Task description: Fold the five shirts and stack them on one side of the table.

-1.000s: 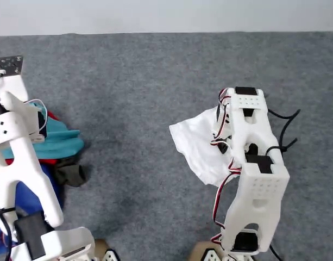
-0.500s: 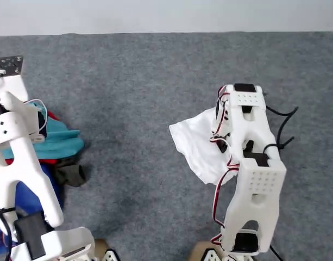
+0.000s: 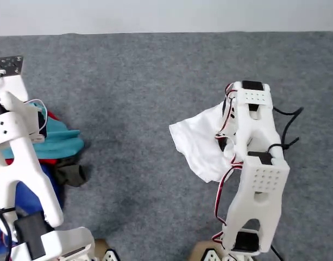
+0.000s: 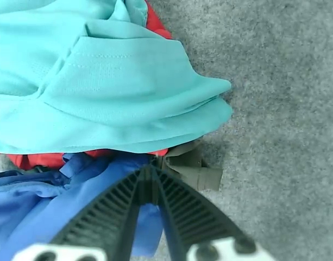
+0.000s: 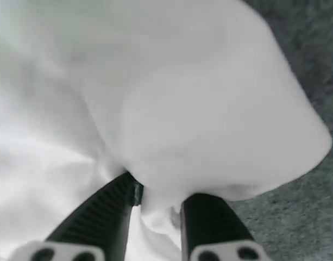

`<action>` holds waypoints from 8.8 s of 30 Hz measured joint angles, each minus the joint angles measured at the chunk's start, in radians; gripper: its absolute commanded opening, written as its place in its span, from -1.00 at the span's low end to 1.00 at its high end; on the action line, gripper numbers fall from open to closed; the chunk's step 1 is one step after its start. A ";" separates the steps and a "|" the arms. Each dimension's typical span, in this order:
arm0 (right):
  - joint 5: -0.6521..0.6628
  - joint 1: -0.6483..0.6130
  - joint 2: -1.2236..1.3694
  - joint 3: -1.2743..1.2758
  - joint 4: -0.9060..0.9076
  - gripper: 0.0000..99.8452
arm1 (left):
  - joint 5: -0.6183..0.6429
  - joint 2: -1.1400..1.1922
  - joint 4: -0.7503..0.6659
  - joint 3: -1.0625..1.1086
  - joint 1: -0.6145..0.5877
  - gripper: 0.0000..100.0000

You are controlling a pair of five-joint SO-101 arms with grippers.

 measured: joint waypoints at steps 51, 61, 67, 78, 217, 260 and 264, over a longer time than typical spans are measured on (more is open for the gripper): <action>1.045 0.812 -0.290 -0.060 -0.255 -0.98 | 0.000 0.000 0.000 0.000 0.000 -0.99; 1.030 0.635 -0.249 -0.060 -0.049 -0.98 | 0.000 0.000 0.000 0.000 0.000 -0.99; 0.928 0.569 -0.058 -0.060 -0.048 -0.98 | 0.000 0.000 0.000 0.000 0.000 -0.99; 0.913 0.531 -0.068 -0.069 -0.055 -0.98 | 0.000 0.000 0.000 0.000 0.000 -0.99; 0.551 -0.341 -0.342 0.238 -0.029 -0.61 | -0.279 0.434 -0.063 -0.680 0.307 -0.76; 0.600 -0.508 0.140 -0.275 0.149 -0.98 | -0.284 0.373 -0.005 -0.822 0.307 -0.77; 0.654 -0.442 0.035 -0.331 0.149 -0.98 | -0.284 0.328 -0.005 -0.865 0.307 -0.77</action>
